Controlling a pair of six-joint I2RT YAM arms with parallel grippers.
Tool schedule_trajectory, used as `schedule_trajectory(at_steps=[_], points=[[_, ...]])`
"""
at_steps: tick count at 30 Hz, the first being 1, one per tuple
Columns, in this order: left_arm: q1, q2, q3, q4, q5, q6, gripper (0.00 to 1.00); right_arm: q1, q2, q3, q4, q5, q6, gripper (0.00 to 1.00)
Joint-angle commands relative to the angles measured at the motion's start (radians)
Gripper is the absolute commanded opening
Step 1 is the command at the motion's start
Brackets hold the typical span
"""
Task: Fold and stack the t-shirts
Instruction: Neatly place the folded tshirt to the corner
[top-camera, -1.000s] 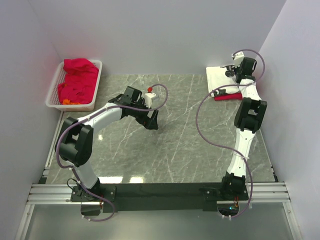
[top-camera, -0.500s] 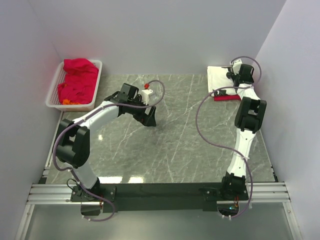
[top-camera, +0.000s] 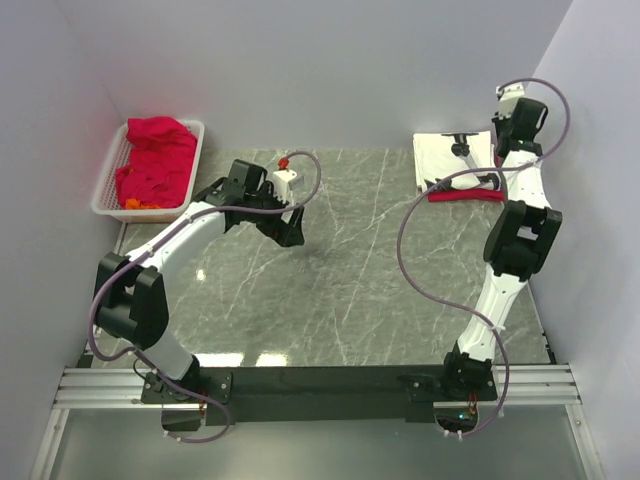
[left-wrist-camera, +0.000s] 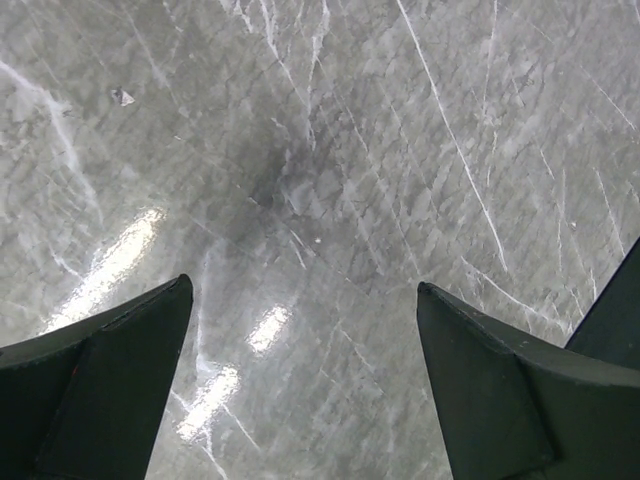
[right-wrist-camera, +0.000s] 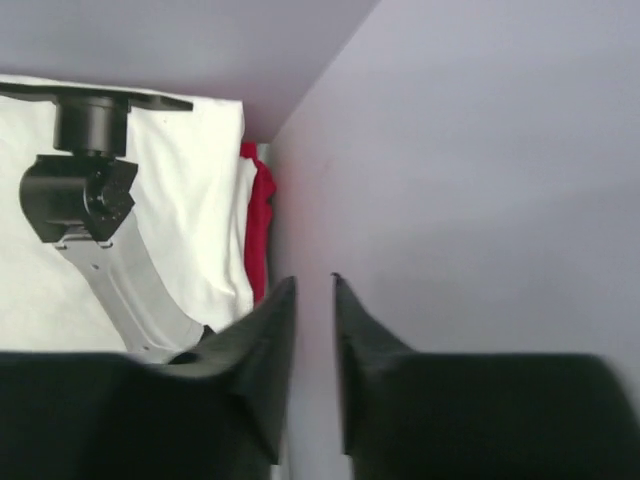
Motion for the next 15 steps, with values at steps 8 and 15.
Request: schedule_trajectory(at_steps=[8, 15], points=[[0.047, 0.003, 0.051, -0.003, 0.013, 0.011, 0.99, -0.020, 0.051, 0.024, -0.200, -0.124, 0.113, 0.00], [0.079, -0.010, 0.051, -0.018, -0.001, 0.010, 0.99, -0.023, 0.080, -0.131, -0.131, -0.015, 0.104, 0.00]])
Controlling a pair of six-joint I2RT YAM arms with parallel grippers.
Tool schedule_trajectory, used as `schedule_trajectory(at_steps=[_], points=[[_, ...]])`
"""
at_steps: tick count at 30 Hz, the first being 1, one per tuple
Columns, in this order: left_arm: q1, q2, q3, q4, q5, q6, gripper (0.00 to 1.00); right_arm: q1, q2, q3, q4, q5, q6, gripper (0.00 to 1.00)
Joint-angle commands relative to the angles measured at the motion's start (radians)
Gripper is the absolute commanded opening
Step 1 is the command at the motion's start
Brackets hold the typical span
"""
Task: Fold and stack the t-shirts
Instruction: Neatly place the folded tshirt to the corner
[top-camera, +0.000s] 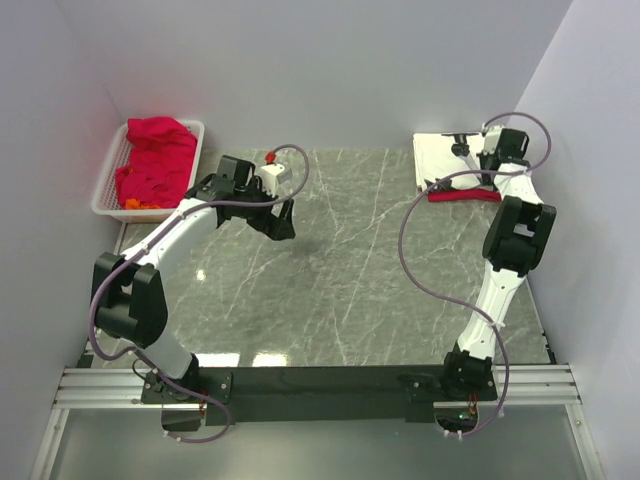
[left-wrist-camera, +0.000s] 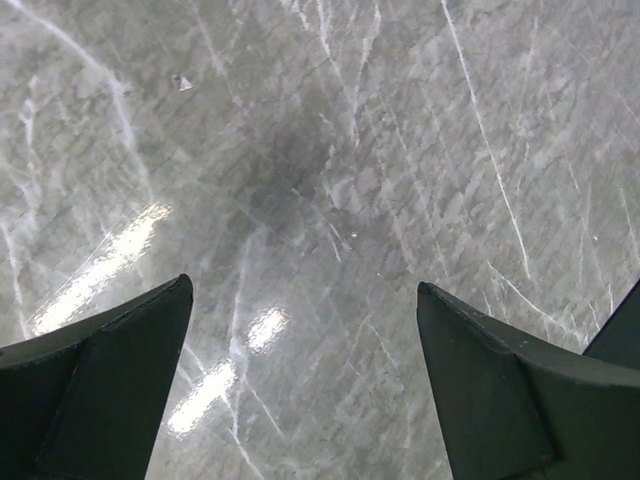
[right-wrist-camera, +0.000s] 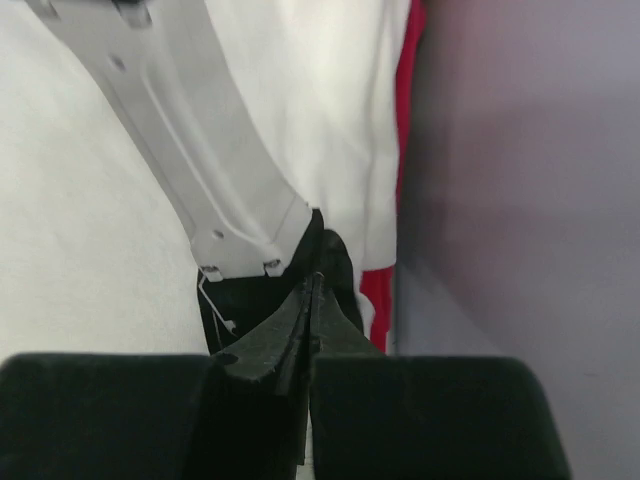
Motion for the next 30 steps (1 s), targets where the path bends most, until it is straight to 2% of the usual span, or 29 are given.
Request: schedule_trajectory(at_steps=[1, 5, 7, 8, 9, 11, 13, 20, 24, 30], points=[[0.014, -0.014, 0.038, -0.005, -0.006, 0.003, 0.99, -0.008, 0.012, -0.058, 0.038, 0.076, 0.005, 0.00], [0.034, -0.034, 0.043, -0.001, -0.017, -0.014, 0.99, -0.012, 0.008, -0.070, 0.035, 0.109, 0.011, 0.00], [0.048, -0.053, 0.045, 0.009, -0.020, -0.037, 0.99, -0.012, -0.049, -0.094, 0.033, 0.095, 0.035, 0.01], [0.063, -0.069, 0.045, 0.015, -0.017, -0.046, 1.00, -0.012, -0.076, -0.105, 0.035, 0.086, 0.044, 0.06], [0.072, -0.080, 0.046, 0.020, 0.002, -0.058, 0.99, -0.011, -0.140, -0.117, 0.035, 0.067, 0.055, 0.20], [0.110, -0.105, 0.049, 0.026, 0.017, -0.087, 0.99, -0.008, -0.242, -0.163, 0.032, 0.047, 0.081, 0.39], [0.156, -0.115, 0.060, 0.011, 0.049, -0.093, 0.99, -0.001, -0.308, -0.202, -0.006, 0.017, 0.101, 0.45], [0.246, -0.120, 0.103, -0.023, -0.001, -0.107, 0.99, 0.026, -0.673, -0.427, -0.163, -0.188, 0.140, 0.47], [0.255, -0.116, 0.109, -0.087, -0.027, -0.090, 0.99, 0.066, -0.859, -0.579, -0.270, -0.270, 0.143, 0.47], [0.246, -0.209, -0.055, -0.041, -0.055, -0.028, 0.99, 0.224, -1.069, -0.803, -0.338, -0.266, 0.164, 0.47]])
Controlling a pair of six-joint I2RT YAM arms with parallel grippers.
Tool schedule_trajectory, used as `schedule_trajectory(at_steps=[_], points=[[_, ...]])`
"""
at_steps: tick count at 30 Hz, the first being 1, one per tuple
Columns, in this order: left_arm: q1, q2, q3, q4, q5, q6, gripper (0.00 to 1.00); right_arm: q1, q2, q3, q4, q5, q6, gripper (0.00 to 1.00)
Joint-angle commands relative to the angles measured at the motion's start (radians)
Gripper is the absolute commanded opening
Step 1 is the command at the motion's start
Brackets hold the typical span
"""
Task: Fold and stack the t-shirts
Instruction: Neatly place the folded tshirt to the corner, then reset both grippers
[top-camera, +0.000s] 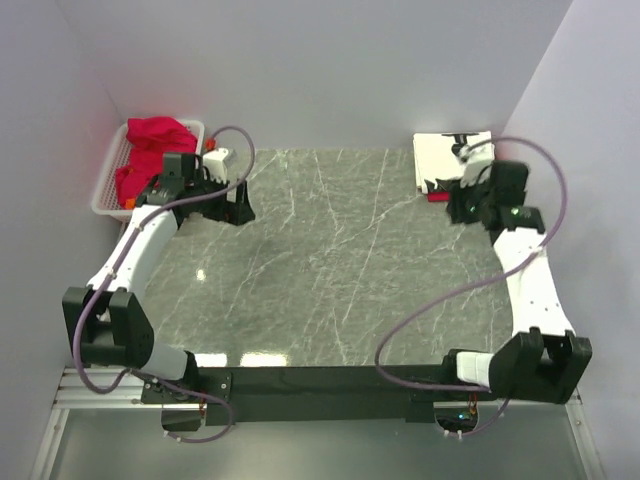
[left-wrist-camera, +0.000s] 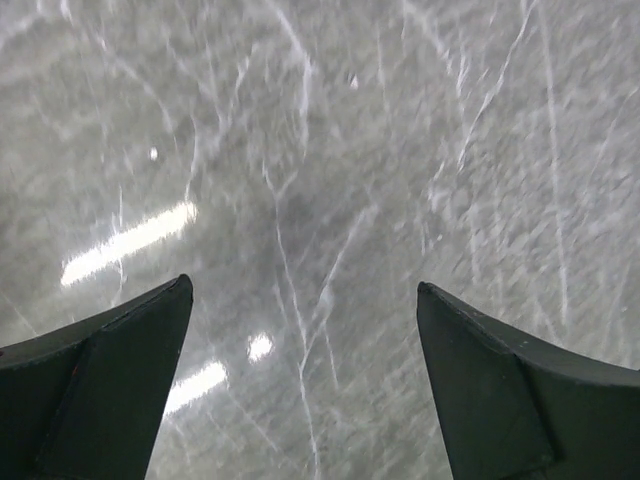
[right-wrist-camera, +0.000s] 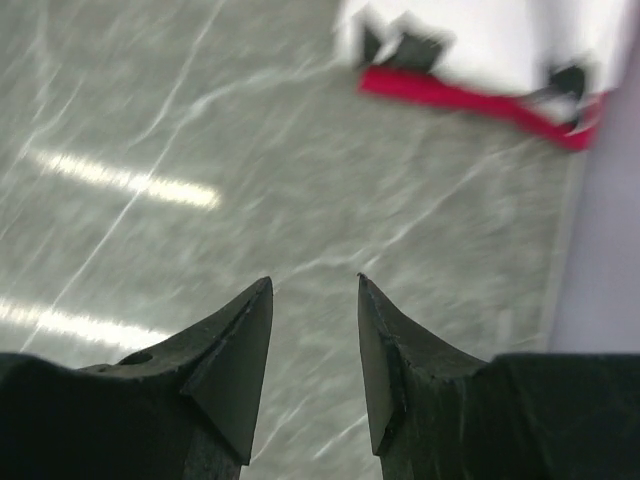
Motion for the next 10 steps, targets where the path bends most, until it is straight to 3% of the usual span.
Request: schedule_trajectory(at_steps=[1, 4, 10], points=[[-0.019, -0.093, -0.088, 0.009, -0.043, 0.051, 1.00, 0.092, -0.074, -0.138, -0.084, -0.016, 0.031, 0.47], [-0.077, -0.151, -0.214, 0.057, -0.159, 0.090, 0.99, 0.160, -0.152, -0.253, -0.051, -0.005, 0.051, 0.48], [-0.143, -0.245, -0.360, 0.106, -0.228, 0.127, 1.00, 0.262, -0.232, -0.361, -0.008, 0.018, 0.090, 0.74]])
